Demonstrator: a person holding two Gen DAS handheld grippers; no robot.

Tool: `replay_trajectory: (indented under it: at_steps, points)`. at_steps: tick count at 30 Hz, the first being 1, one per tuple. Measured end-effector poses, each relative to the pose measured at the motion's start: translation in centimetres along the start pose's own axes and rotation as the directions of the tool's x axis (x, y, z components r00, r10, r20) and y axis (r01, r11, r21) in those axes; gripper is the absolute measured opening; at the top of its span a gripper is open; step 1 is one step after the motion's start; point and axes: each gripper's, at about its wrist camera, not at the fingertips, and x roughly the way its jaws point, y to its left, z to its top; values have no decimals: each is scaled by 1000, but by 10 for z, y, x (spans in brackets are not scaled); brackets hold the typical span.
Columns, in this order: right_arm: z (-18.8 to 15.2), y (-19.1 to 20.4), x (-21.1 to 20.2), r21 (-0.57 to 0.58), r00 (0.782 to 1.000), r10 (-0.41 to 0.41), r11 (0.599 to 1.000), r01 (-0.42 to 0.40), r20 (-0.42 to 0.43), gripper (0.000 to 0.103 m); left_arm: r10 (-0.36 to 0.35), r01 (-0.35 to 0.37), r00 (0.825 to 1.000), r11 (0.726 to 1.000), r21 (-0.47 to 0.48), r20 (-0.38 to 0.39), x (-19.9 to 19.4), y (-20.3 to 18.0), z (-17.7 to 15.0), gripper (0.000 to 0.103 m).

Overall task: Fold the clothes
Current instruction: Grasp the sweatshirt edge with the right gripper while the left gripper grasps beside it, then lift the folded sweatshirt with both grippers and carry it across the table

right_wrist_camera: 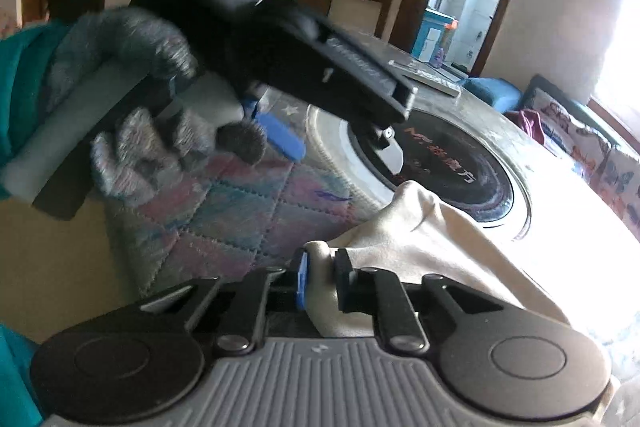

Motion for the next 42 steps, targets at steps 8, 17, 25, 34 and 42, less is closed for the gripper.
replay_trajectory:
  at_steps: [8,17,25,34,42]
  points:
    - [2,-31,-20,144,997,38,988,-48,72,10,-85,76,994,989,-124,-64,11,-8,-4,92]
    - [-3,-55,-39,224,989,61,970,-90,133,9,-193,153,974,947,-283,-120,29,-16,-9,88]
    - [-10,-61,-44,242,983,81,963,-119,162,9,-260,187,954,905,-383,-148,46,-9,-16,57]
    - [-26,-82,-44,317,989,31,945,-77,148,16,-251,174,954,911,-374,-167,54,-2,-16,17]
    - [-74,-141,-65,488,980,-191,861,141,54,24,-230,168,958,935,-313,-171,54,-8,-16,17]
